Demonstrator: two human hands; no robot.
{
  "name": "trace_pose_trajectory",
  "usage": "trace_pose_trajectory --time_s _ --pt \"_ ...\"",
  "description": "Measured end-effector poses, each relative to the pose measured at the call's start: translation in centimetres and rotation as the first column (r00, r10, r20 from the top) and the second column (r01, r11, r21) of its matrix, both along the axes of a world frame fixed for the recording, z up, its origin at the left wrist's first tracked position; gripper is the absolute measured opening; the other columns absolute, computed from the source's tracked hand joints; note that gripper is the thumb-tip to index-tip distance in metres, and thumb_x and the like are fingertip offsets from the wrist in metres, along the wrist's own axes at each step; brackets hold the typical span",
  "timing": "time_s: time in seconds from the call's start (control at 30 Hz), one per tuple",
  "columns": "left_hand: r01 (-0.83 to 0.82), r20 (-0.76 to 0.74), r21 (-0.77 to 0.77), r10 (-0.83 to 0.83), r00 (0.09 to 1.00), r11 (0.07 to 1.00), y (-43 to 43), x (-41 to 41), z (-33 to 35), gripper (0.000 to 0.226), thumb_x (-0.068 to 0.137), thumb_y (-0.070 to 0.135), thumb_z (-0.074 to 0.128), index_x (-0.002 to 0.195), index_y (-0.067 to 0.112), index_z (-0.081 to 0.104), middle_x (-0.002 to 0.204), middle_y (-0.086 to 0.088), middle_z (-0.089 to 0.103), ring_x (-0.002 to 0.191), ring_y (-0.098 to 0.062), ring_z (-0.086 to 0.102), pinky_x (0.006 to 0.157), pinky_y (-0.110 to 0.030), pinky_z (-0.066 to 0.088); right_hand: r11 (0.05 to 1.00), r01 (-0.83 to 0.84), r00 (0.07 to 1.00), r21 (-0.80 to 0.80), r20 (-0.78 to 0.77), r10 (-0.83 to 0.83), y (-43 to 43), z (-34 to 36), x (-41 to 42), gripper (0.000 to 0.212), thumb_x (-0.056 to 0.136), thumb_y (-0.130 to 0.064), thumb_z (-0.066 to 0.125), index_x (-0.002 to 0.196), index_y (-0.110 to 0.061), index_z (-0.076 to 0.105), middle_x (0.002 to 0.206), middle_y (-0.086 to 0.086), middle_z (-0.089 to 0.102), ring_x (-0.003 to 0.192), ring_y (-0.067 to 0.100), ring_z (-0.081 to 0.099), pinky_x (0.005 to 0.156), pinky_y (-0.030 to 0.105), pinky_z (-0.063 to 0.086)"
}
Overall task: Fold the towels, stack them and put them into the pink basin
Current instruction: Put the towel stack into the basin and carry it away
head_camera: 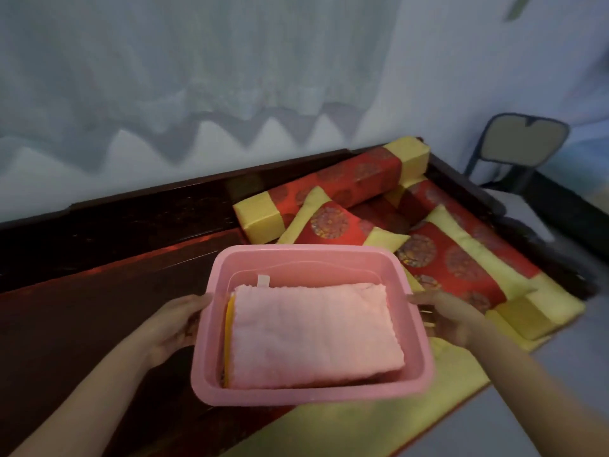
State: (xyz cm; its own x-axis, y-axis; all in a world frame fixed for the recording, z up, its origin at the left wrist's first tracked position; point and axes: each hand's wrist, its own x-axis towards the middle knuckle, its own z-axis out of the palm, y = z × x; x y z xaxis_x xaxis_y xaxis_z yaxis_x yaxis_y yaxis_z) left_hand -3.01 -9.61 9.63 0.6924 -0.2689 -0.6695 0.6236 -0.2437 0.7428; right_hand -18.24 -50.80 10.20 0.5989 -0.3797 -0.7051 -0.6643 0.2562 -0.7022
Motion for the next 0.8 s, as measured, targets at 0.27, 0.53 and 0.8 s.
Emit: trace_pose_trajectory --time_s 0.27,0.53,0.8 --pt "0.278 0.027 0.016 -0.278 0.96 0.961 -19.8 -6.6 1.6 0.02 0.087 0.024 0.062 0.097 0.007 0.064 0.093 -0.017 0.059 0.086 -0.03 0.056 0.075 -0.04 0.053 0.97 0.244 0.97 0.008 0.012 -0.244 -15.0 1.9 -17.9 0.011 0.087 -0.015 0.062 0.094 -0.008 0.063 0.082 0.008 0.059 0.074 0.02 0.054 0.064 0.032 0.05" --pt "0.424 -0.003 0.057 -0.424 0.906 0.904 -44.2 -18.5 -0.9 0.015 0.088 0.027 0.063 0.085 0.012 0.065 0.069 -0.006 0.056 0.06 -0.017 0.05 0.055 -0.027 0.051 0.871 0.491 0.871 -0.008 -0.02 -0.491 -32.4 1.2 -36.2 0.012 0.083 -0.017 0.059 0.084 -0.006 0.062 0.073 0.01 0.052 0.06 0.02 0.047 0.052 0.027 0.045" --pt "0.553 0.014 0.096 -0.557 0.831 0.828 -64.1 -26.5 -1.1 0.019 0.09 0.025 0.061 0.084 0.008 0.069 0.071 -0.01 0.064 0.064 -0.021 0.059 0.06 -0.032 0.053 0.744 0.645 0.752 -0.173 -0.024 -0.658 -47.0 -0.2 -45.0 0.012 0.091 -0.012 0.051 0.08 -0.007 0.052 0.069 0.009 0.044 0.064 0.022 0.042 0.059 0.03 0.038"
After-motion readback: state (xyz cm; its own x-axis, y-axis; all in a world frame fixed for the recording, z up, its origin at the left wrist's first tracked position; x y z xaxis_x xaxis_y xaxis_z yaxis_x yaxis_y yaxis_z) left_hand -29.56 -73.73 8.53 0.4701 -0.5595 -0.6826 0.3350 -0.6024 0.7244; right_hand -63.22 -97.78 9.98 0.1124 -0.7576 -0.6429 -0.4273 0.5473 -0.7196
